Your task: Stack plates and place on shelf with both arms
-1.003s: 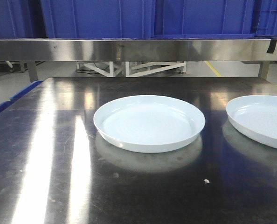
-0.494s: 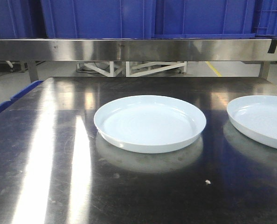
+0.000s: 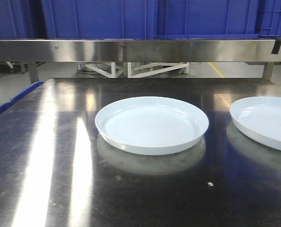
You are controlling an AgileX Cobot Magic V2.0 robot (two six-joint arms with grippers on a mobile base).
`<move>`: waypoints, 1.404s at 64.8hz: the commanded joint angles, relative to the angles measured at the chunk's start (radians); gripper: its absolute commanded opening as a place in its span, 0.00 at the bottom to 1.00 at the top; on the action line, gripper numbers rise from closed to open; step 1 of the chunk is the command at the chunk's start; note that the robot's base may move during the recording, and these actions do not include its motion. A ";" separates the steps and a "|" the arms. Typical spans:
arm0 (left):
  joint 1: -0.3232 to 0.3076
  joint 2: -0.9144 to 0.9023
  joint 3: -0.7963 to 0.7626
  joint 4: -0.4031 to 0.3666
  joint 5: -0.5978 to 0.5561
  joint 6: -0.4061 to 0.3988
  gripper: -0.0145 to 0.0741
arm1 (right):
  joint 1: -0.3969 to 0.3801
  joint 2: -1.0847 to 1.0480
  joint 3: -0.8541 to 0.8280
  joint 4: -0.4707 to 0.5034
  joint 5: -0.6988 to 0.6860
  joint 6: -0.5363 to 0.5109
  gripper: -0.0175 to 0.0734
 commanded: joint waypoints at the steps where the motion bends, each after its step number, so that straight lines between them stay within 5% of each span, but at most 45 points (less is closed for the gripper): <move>1: 0.002 0.007 -0.030 0.001 -0.088 -0.002 0.26 | -0.001 0.096 -0.099 -0.006 -0.022 -0.006 0.25; 22: 0.002 0.007 -0.030 0.001 -0.088 -0.002 0.26 | -0.008 0.507 -0.388 0.004 0.214 -0.011 0.25; 43: 0.002 0.007 -0.030 0.001 -0.088 -0.002 0.26 | -0.198 0.814 -0.675 0.022 0.395 -0.094 0.26; 61: 0.002 0.007 -0.030 0.001 -0.088 -0.002 0.26 | -0.254 1.088 -0.893 0.028 0.532 -0.097 0.58; 91: 0.002 0.007 -0.030 0.001 -0.088 -0.002 0.26 | -0.254 1.249 -0.938 0.011 0.489 -0.135 0.59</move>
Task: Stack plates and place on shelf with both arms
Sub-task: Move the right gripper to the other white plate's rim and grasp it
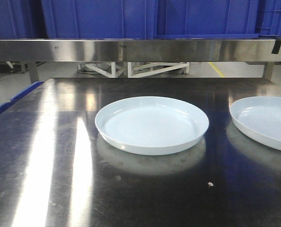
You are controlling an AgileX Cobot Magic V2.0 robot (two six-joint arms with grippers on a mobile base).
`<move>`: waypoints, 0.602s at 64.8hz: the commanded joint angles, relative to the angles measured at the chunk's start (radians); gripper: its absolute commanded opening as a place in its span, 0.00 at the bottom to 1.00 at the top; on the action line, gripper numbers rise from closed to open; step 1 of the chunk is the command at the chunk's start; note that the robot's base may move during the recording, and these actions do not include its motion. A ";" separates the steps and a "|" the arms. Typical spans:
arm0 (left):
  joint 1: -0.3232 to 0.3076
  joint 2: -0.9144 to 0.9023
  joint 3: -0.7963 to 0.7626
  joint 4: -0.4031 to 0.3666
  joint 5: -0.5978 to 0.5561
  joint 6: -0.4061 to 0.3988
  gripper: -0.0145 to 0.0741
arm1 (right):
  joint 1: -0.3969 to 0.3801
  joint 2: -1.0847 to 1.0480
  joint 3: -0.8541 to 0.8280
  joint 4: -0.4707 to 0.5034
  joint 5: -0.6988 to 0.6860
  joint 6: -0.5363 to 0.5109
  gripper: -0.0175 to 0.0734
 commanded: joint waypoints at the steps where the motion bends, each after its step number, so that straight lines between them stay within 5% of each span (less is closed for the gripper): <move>1: 0.002 0.007 -0.030 0.001 -0.088 -0.002 0.26 | -0.007 -0.034 -0.032 -0.006 -0.024 -0.017 0.59; 39: 0.002 0.007 -0.030 0.001 -0.088 -0.002 0.26 | -0.007 -0.015 -0.015 -0.009 -0.027 -0.023 0.59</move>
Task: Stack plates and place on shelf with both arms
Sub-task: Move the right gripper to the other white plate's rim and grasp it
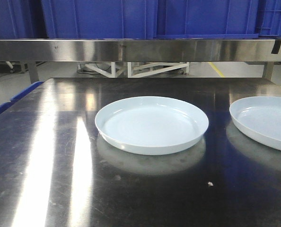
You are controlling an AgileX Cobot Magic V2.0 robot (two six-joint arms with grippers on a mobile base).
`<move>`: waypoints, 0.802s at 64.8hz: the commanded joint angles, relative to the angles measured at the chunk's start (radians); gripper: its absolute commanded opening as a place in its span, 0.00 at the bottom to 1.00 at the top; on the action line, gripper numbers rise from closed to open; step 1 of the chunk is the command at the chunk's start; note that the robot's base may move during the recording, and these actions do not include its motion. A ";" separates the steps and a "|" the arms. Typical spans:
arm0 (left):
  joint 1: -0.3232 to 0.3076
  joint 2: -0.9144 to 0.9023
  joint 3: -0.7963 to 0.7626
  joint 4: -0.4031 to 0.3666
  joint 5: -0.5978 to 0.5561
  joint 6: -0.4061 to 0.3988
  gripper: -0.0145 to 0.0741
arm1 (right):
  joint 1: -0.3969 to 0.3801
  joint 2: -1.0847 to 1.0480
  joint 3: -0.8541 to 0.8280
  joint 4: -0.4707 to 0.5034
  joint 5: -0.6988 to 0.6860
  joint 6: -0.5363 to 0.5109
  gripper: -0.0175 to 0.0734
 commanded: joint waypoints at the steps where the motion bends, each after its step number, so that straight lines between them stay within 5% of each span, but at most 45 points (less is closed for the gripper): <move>1: 0.002 0.007 -0.030 0.001 -0.086 -0.002 0.26 | -0.007 -0.047 -0.017 -0.003 -0.012 -0.011 0.59; 37: 0.002 0.007 -0.030 0.001 -0.086 -0.002 0.26 | -0.007 -0.043 0.036 0.013 -0.041 -0.011 0.58; 42: 0.002 0.007 -0.030 0.001 -0.086 -0.002 0.26 | -0.007 -0.043 0.036 0.013 -0.038 -0.011 0.52; 52: 0.002 0.007 -0.030 0.001 -0.086 -0.002 0.26 | -0.007 -0.061 0.028 0.013 -0.033 -0.011 0.26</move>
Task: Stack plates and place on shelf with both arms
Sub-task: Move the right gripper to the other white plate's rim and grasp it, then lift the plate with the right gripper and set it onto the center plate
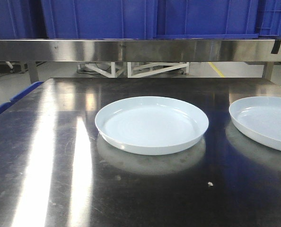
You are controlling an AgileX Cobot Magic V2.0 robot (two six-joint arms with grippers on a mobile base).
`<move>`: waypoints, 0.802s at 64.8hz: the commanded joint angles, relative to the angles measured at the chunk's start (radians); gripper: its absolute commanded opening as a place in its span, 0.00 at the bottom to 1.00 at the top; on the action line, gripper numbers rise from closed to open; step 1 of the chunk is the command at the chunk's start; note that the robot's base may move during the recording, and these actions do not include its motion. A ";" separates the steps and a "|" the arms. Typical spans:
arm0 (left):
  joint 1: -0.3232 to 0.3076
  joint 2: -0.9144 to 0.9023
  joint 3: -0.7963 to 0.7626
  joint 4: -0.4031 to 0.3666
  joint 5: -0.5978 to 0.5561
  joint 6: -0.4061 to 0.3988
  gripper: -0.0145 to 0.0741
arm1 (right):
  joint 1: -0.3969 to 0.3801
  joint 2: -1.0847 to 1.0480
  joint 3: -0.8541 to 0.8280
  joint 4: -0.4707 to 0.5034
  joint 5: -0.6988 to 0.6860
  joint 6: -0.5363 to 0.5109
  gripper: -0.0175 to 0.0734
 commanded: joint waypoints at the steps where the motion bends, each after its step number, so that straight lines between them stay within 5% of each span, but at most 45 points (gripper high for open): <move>1: 0.002 0.007 -0.030 0.001 -0.086 -0.002 0.26 | -0.007 -0.054 -0.022 0.001 -0.004 -0.009 0.24; 19: 0.002 0.007 -0.030 0.001 -0.086 -0.002 0.26 | -0.019 -0.140 -0.097 0.030 0.047 -0.009 0.25; 30: 0.002 0.007 -0.030 0.001 -0.086 -0.002 0.26 | -0.013 -0.213 -0.132 0.169 0.060 -0.009 0.25; 39: 0.002 0.007 -0.030 0.001 -0.086 -0.002 0.26 | 0.057 -0.248 -0.132 0.293 0.075 -0.009 0.25; 52: 0.002 0.007 -0.030 0.001 -0.086 -0.002 0.26 | 0.258 -0.210 -0.114 0.304 -0.011 -0.008 0.25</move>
